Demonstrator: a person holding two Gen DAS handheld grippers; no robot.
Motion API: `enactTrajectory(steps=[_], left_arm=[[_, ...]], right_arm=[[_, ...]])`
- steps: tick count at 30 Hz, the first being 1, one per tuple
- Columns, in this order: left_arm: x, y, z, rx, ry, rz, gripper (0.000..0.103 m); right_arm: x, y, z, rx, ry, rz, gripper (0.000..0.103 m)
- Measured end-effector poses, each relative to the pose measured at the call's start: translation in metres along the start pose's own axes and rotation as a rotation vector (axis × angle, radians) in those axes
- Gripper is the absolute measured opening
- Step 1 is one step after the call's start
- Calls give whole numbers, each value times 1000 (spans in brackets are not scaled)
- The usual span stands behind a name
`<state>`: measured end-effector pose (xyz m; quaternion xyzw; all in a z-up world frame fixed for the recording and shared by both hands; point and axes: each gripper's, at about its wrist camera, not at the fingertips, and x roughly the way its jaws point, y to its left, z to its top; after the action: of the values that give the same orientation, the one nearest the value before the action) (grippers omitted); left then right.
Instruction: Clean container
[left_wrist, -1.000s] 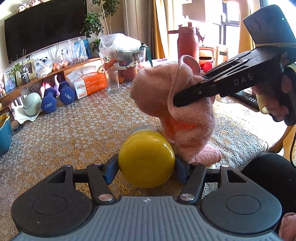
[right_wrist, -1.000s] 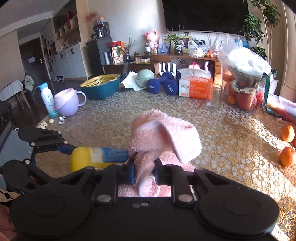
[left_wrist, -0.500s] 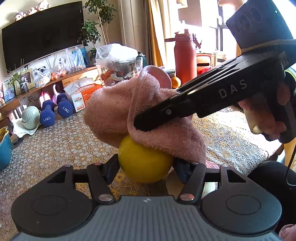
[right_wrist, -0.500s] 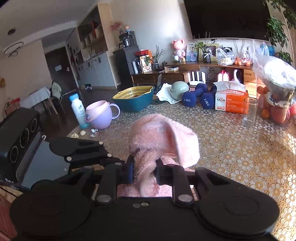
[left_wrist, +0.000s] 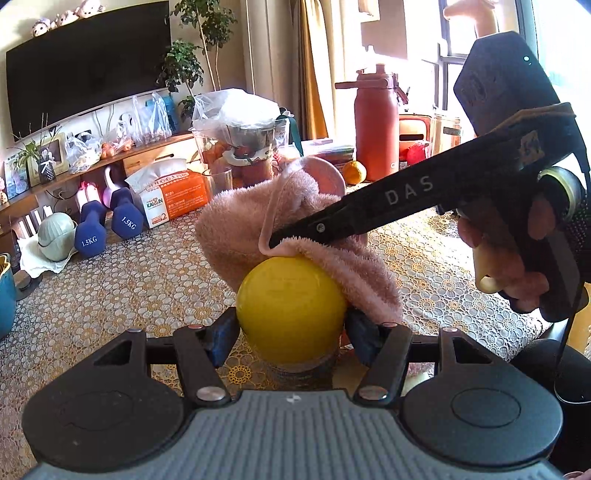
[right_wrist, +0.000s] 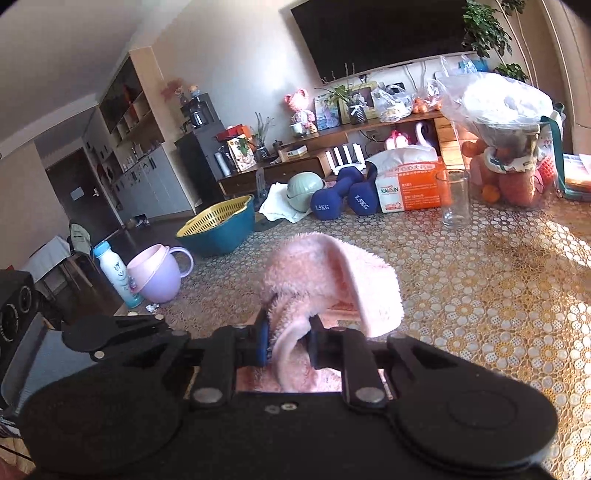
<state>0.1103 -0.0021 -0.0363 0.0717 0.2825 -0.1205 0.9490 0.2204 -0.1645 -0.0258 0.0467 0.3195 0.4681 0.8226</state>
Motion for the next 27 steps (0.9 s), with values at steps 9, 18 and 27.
enactTrajectory(steps=[9,18,27], left_arm=[[0,0,-1,11,-5,-7,62],[4,5,2,-9,1,0,62],[5,8,3,-22,6,6,62]], right_arm=[[18,-23,-23,66,101,-71,16],[22,-9,-48,-134,224,-167,16],[-33,3,-31,-211,107,-234,15]])
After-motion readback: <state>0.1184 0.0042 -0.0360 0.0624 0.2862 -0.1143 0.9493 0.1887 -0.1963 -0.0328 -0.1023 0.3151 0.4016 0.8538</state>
